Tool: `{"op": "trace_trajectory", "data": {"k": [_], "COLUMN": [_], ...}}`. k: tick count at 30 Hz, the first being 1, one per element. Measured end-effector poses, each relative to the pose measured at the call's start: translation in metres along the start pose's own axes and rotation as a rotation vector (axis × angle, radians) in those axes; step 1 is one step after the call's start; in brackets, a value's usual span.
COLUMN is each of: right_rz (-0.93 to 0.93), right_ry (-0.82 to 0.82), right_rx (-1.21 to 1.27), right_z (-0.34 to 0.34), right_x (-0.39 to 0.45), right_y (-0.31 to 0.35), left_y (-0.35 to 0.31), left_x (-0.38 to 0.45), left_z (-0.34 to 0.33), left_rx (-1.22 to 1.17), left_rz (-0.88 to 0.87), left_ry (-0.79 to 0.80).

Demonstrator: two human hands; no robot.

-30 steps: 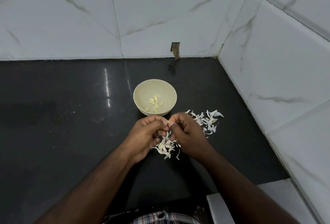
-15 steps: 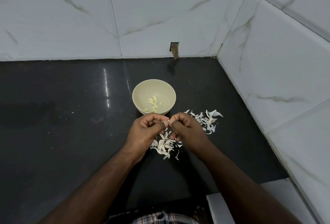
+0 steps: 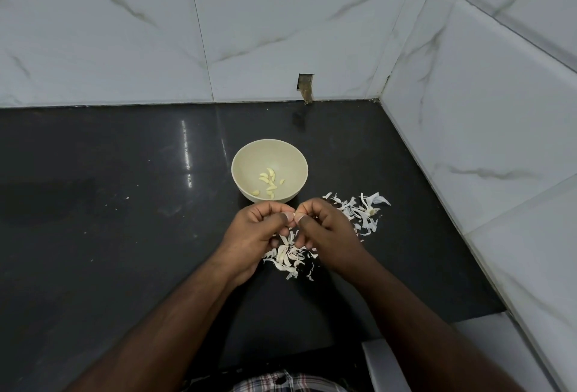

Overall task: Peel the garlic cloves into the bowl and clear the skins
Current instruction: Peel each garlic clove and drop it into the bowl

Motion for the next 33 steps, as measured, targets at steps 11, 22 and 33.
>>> {"op": "trace_trajectory", "data": {"k": [11, 22, 33], "right_rz": [-0.058, -0.041, -0.008], "right_ry": [-0.005, -0.025, 0.016], "right_rx": [0.01, -0.085, -0.16], "right_z": [0.005, 0.013, 0.015], "right_x": [0.002, 0.004, 0.005], "right_y": [0.003, -0.005, -0.004], "left_y": [0.001, 0.0, -0.002], "left_x": [0.001, 0.003, 0.007], "left_z": [0.002, 0.002, 0.007], "left_rx": [-0.029, -0.007, 0.008], "left_rz": [-0.011, 0.01, 0.013], "left_ry": [-0.011, -0.011, -0.087]}}
Point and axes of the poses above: each hand's wrist, its own x-axis towards the middle knuckle, its own z-axis out of the back of the hand, y = z × x, the point moved 2 cm from there along x, towards the middle knuckle
